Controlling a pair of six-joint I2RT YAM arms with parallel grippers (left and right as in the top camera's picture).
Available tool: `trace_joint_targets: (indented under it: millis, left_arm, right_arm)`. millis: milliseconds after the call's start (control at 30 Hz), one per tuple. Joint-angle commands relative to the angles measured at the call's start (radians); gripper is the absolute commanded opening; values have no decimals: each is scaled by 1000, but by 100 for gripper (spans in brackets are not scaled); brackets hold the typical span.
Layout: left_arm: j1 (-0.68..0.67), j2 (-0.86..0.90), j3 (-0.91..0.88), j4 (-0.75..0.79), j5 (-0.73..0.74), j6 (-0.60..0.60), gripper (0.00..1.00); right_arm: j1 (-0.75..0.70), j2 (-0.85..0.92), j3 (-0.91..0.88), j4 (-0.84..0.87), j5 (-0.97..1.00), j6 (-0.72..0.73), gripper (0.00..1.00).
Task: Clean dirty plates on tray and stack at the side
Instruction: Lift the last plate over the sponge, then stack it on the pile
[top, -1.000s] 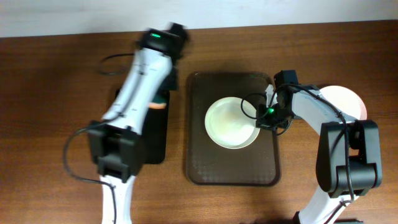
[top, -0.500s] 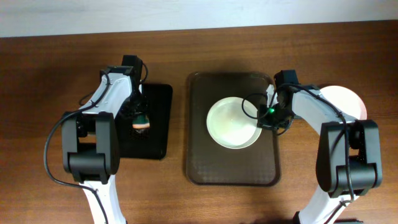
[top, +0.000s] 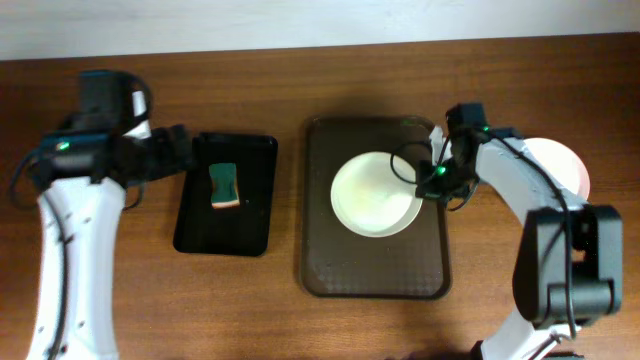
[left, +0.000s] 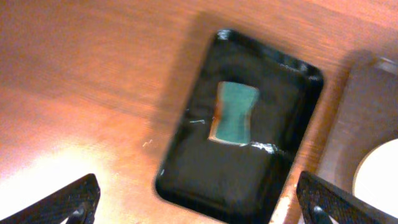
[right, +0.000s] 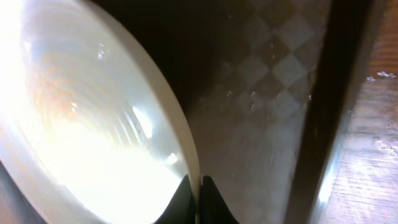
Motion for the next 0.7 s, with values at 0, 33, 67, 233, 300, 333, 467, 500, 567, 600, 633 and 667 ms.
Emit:
trace_joint_targets:
  millis: [0, 33, 67, 233, 300, 333, 467, 500, 567, 600, 633, 667]
  left_arm:
    - [103, -75, 5, -21, -11, 6, 100]
    - [122, -77, 5, -31, -12, 6, 100]
    - [139, -77, 5, -46, -11, 6, 100]
    - [146, -76, 5, -69, -11, 6, 100]
    - [146, -76, 5, -69, -11, 6, 100]
    - [146, -76, 5, -69, -11, 6, 100]
    - [146, -76, 5, -69, -11, 6, 100]
    - [146, -76, 5, -69, -11, 6, 100]
    - [146, -76, 5, -69, -11, 6, 100]
    - [146, -76, 5, -69, -11, 6, 100]
    - [146, -76, 5, -69, -11, 6, 100]
    - [146, -76, 5, -69, -11, 6, 100]
  right_arm:
    - [93, -96, 176, -54, -55, -14, 4]
    - [151, -96, 228, -58, -53, -13, 4]
    - [209, -95, 255, -32, -53, -10, 4]
    - [534, -45, 262, 266, 232, 42, 4]
    - [634, 11, 262, 387, 309, 28, 4]
    - [663, 35, 262, 436, 315, -11, 4]
    - [755, 140, 262, 632, 353, -286, 4]
    - [760, 141, 262, 657, 373, -332, 4]
    - [761, 137, 262, 701, 389, -402, 4]
    - [761, 136, 262, 710, 389, -425, 4]
    - [761, 134, 262, 721, 389, -443, 4]
    - [761, 133, 262, 737, 389, -461, 4]
